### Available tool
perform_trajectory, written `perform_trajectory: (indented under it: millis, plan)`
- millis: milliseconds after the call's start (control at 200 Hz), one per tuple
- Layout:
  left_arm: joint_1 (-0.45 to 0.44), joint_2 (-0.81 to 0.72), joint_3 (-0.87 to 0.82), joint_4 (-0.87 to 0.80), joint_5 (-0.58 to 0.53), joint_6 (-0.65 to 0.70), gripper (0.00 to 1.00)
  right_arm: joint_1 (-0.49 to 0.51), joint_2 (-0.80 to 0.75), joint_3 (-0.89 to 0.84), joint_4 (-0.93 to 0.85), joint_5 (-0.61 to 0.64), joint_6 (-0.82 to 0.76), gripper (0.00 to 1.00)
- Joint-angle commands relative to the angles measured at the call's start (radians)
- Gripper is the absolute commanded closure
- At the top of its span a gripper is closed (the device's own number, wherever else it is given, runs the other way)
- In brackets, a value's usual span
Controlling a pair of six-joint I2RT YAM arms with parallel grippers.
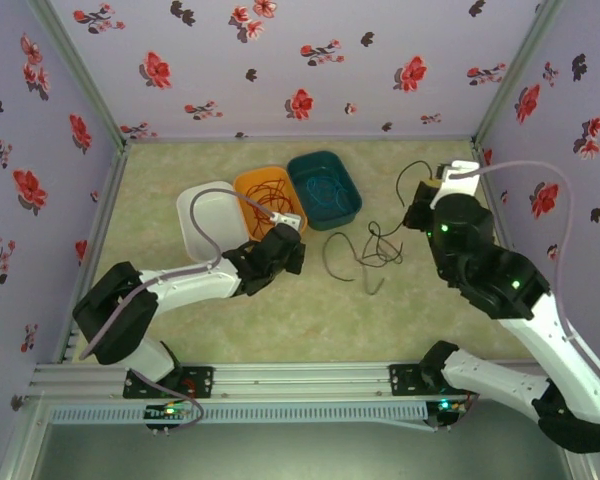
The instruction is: Untangle the cables
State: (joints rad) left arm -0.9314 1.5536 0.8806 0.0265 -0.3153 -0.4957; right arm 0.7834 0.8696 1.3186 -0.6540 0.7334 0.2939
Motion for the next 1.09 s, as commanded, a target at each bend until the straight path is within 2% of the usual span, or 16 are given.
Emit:
perform_trajectory:
  millis: [0, 125, 250, 355, 380, 440, 505, 600, 855, 1090]
  plan:
    - [0.004, 0.011, -0.005, -0.024, -0.034, 0.003, 0.76, -0.001, 0.010, 0.046, -0.010, 0.036, -0.044, 1.00]
    - [-0.003, -0.001, -0.015, 0.033, 0.002, 0.063, 0.67, -0.001, 0.034, 0.089, -0.029, 0.015, -0.051, 1.00]
    - [-0.004, -0.026, -0.039, 0.215, 0.101, 0.152, 0.48, -0.001, 0.048, 0.095, -0.017, -0.001, -0.063, 1.00]
    - [-0.007, -0.012, -0.061, 0.420, 0.207, 0.236, 0.40, -0.001, 0.060, 0.103, -0.008, -0.018, -0.067, 1.00]
    - [-0.010, -0.004, -0.060, 0.460, 0.225, 0.252, 0.34, -0.001, 0.061, 0.106, -0.006, -0.024, -0.068, 1.00]
    - [-0.016, 0.020, -0.046, 0.519, 0.263, 0.281, 0.24, -0.002, 0.067, 0.113, -0.003, -0.039, -0.068, 1.00]
    - [-0.026, 0.051, -0.022, 0.547, 0.291, 0.309, 0.18, -0.002, 0.071, 0.122, 0.001, -0.054, -0.070, 1.00]
    - [-0.042, 0.108, 0.016, 0.584, 0.293, 0.324, 0.14, -0.001, 0.074, 0.136, 0.006, -0.082, -0.070, 1.00]
    - [-0.047, 0.231, 0.145, 0.611, 0.319, 0.286, 0.16, -0.001, 0.063, 0.133, 0.049, -0.197, -0.073, 1.00]
    - [-0.048, 0.259, 0.175, 0.641, 0.422, 0.265, 0.16, -0.002, 0.063, 0.113, 0.078, -0.232, -0.077, 1.00]
